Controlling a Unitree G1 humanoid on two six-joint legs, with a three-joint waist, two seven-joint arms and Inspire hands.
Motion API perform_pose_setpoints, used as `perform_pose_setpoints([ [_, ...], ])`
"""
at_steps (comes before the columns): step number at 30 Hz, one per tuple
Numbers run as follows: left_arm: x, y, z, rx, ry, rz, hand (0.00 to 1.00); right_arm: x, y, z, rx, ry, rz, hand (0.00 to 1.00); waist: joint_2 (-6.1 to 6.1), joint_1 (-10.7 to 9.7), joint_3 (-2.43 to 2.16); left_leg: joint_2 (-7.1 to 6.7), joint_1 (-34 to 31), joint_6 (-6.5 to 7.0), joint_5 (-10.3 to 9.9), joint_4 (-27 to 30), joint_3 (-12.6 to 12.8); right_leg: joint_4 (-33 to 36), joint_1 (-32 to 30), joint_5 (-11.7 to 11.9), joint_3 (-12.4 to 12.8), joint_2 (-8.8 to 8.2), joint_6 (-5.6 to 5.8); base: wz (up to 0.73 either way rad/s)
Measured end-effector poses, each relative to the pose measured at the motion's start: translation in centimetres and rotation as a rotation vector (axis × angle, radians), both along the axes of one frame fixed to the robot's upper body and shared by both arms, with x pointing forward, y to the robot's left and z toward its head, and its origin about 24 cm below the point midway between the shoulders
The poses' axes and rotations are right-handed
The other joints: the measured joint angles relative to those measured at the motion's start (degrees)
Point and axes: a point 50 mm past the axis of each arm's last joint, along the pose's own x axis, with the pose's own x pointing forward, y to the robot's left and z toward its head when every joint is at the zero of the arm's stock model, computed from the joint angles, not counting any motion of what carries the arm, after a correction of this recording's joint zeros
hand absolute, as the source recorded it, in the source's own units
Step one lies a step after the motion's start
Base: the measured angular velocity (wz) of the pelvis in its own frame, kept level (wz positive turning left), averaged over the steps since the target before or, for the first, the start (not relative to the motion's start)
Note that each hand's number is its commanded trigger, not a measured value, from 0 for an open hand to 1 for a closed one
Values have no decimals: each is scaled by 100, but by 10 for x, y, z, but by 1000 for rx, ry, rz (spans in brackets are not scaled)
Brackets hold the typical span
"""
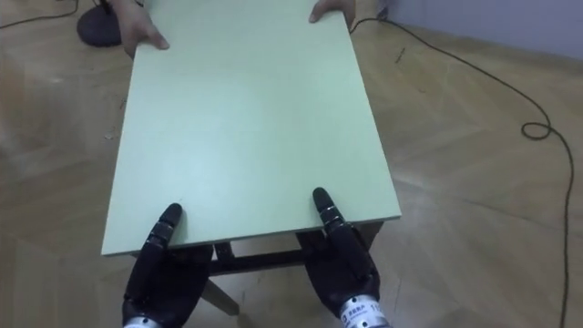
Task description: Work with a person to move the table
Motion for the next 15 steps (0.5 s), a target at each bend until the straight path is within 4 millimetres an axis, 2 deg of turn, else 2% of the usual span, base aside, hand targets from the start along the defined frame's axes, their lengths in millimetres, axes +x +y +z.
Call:
perform_pose_setpoints([
  [3,0,-2,-1,-5,13,2,100,0,-1,0,-5,4,-2,100,-14,-40,-2,-159,-48,73,-20,109,-3,466,-84,-270,77,-259,126,42],
  [4,0,-2,-1,-6,17,2,100,0,-1,0,-5,6,-2,100,-20,-65,-4,-185,-57,88,-21,132,-3,535,-75,-326,122,-293,158,69],
  [5,0,-2,-1,-6,20,3,100,-1,-1,-1,-5,11,-3,100,-32,-150,-3,-236,-85,107,-13,176,-21,611,-43,-421,274,-322,230,73],
  [6,-1,-3,-1,-5,20,-1,100,-2,-2,-1,-6,12,-5,100,-33,-195,-2,-309,-118,142,8,185,-148,656,-30,-475,467,-328,304,75],
  [7,-1,-2,-1,-5,20,-2,100,-2,-2,-1,-7,13,-5,100,-32,-236,-2,-352,-144,157,23,195,-237,662,-14,-501,549,-327,341,82],
  [9,-1,-1,-2,3,22,-10,100,-4,-2,-3,-7,20,-8,100,-25,-340,5,-458,-140,156,84,180,-599,470,215,-567,792,-251,435,81],
  [11,-1,1,-2,11,23,-19,100,-6,-2,-4,-6,27,-8,100,-26,-359,8,-478,-141,126,113,173,-850,232,431,-570,879,-135,441,70],
  [12,0,3,-2,16,21,-20,100,-7,-2,-4,-6,29,-4,100,-39,-356,15,-473,-139,102,131,165,-967,127,521,-570,1000,-56,441,62],
  [15,0,6,0,31,14,-25,100,-7,-1,-4,-3,33,5,100,-56,-301,23,-446,-140,33,215,74,-1099,-66,701,-580,1031,42,413,48],
])
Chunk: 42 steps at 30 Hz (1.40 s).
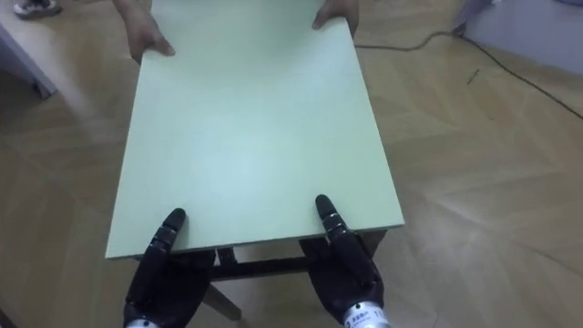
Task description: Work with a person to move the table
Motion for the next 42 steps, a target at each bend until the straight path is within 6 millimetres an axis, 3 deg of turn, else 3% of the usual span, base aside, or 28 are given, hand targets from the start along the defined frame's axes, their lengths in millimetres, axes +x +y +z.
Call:
perform_pose_setpoints([
  [2,0,0,0,0,-2,-1,100,0,0,0,0,0,0,100,-21,32,11,22,2,-28,62,-62,-7,-120,85,-7,1,40,-22,44],
  [5,1,2,3,5,-13,0,100,0,2,0,13,-2,-1,100,-69,250,35,100,-34,-88,109,-95,-69,-300,158,45,-1,171,-103,21],
  [10,2,5,5,14,-21,3,100,2,5,2,18,-18,6,100,-77,427,29,164,-248,-183,198,-87,-141,-415,143,61,-49,300,-186,32],
  [13,-1,4,4,14,-18,7,100,1,5,2,19,-30,10,100,-68,444,19,180,-462,-221,330,-95,-141,-483,154,50,-300,320,-238,68],
  [16,3,3,6,14,-32,-3,100,2,2,3,10,-44,3,100,-34,252,4,178,-731,-239,651,-149,-60,-447,151,-13,-387,380,-289,129],
  [17,7,3,7,18,-45,-13,100,3,0,4,9,-50,-7,100,-19,140,-2,189,-805,-218,895,-324,127,-457,176,-47,-525,392,-352,161],
  [18,13,-3,9,13,-59,-41,100,4,-3,4,7,-58,-26,100,-1,53,0,206,-796,-195,1293,-737,441,-523,179,-72,-654,399,-420,171],
  [19,16,-6,10,12,-63,-52,100,4,-6,5,2,-61,-37,100,8,9,-19,223,-767,-207,1554,-1026,678,-591,165,-76,-667,406,-460,146],
  [20,23,-9,10,15,-73,-62,100,7,-10,6,2,-68,-53,100,44,17,-13,340,-736,-295,1757,-1277,1154,-603,102,-56,-896,336,-548,81],
  [21,22,-7,7,21,-67,-38,100,8,-9,5,0,-56,-41,100,56,50,-7,520,-733,-37,1316,-719,1757,-583,146,-87,-1100,275,-630,54],
  [22,19,-7,6,19,-61,-33,100,8,-9,5,1,-50,-37,100,67,44,-24,595,-682,14,992,-373,2073,-578,183,-93,-1238,233,-617,37],
  [23,18,-7,6,13,-58,-32,100,7,-8,6,8,-53,-35,100,106,34,-30,742,-551,-24,545,73,2436,-553,219,-100,-1474,187,-569,63],
  [24,18,-8,6,11,-59,-34,100,5,-8,7,11,-56,-36,100,145,-11,-32,822,-425,-89,271,249,2512,-495,212,-113,-1630,180,-538,69],
  [25,18,-8,6,9,-60,-37,100,4,-9,8,11,-56,-38,100,160,-28,-36,840,-379,-114,192,261,2505,-446,197,-125,-1691,176,-532,68],
  [26,18,-9,6,8,-59,-38,100,4,-9,9,11,-57,-36,100,177,-61,-33,817,-377,-105,163,164,2475,-360,160,-156,-1747,183,-505,57],
  [29,19,-8,7,7,-63,-39,100,5,-10,13,5,-55,-29,100,182,-88,-41,690,-371,114,223,-132,2381,-283,127,-180,-1751,175,-460,37],
  [31,18,-9,6,-2,-53,-38,100,7,-11,14,-6,-52,-28,100,193,-58,-42,637,-373,164,256,-190,2373,-247,125,-170,-1718,151,-430,21],
  [35,16,-9,5,-7,-39,-33,100,7,-10,13,-12,-37,-20,100,190,49,-43,456,-293,252,304,-300,2300,-36,104,-227,-1277,0,-277,28],
  [37,15,-8,4,-7,-35,-27,100,6,-8,13,-7,-32,-17,100,182,110,-44,411,-273,287,289,-304,2305,70,64,-256,-1170,-44,-228,23],
  [40,15,-8,4,-9,-35,-18,100,7,-7,13,-5,-33,-15,100,157,182,-38,297,-271,370,271,-305,2327,520,-54,-343,-1099,-235,-96,20],
  [42,15,-8,3,-4,-20,-21,100,4,-7,10,-4,-16,-18,100,136,169,-23,219,-110,482,206,-290,2220,994,-86,-379,-855,-331,-43,31],
])
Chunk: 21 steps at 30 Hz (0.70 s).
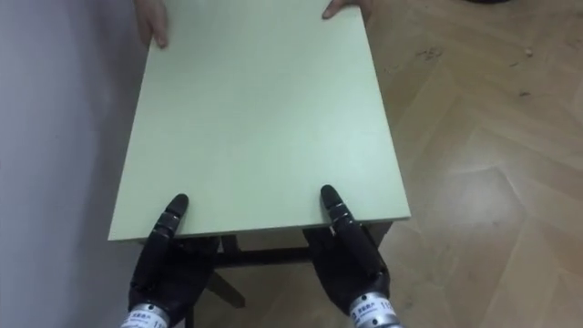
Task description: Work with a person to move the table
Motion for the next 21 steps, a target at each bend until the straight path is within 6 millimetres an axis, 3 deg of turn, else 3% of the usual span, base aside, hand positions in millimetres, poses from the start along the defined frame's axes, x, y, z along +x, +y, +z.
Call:
perform_pose_setpoints([
  [2,1,1,0,10,-2,-2,100,-3,-1,-2,-1,10,-4,100,-62,-97,19,-91,56,41,-25,11,-248,127,-95,-122,357,19,12,57],
  [4,2,4,1,21,-7,4,100,-3,2,-2,9,12,1,100,-98,-185,29,-158,7,55,-34,64,-441,-395,-201,-172,635,161,-21,59],
  [5,3,6,0,31,-5,-2,100,-4,1,-2,7,16,1,100,-108,-213,25,-218,19,61,-39,79,-534,-637,-292,93,775,237,-33,65],
  [6,3,5,-1,36,0,-9,100,-7,0,-4,5,25,-3,100,-95,-296,2,-269,40,61,-41,55,-635,-678,-225,127,809,258,-9,53],
  [9,3,5,-1,57,-2,-17,100,-7,-1,-5,1,33,-5,100,-104,-171,7,-261,71,59,-38,-20,-647,-713,-140,147,823,289,-2,13],
  [19,0,2,-6,47,27,-26,100,-10,-5,-7,-17,48,-3,100,-203,-151,22,-299,285,57,-39,-238,-699,-1185,257,165,851,326,19,9],
  [21,0,1,-6,44,30,-30,100,-10,-7,-8,-25,51,-2,100,-234,-154,35,-308,287,57,-39,-245,-692,-1197,258,168,947,331,24,0],
])
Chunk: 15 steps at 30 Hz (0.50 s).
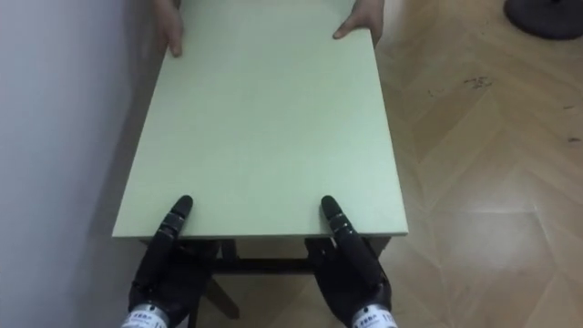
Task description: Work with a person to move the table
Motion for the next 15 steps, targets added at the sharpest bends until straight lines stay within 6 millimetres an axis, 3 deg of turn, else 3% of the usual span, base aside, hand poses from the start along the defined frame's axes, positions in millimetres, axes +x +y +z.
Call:
perform_pose_setpoints([
  [6,-2,1,-4,10,22,-14,100,-2,-1,-5,-7,21,-2,100,-19,-19,4,-18,31,0,0,-20,24,-166,87,27,194,29,40,0],
  [15,-11,0,-17,68,73,-55,100,-11,-3,-18,-30,88,-2,100,-12,-35,6,34,92,0,-1,-81,65,-185,128,72,204,86,24,0],
])
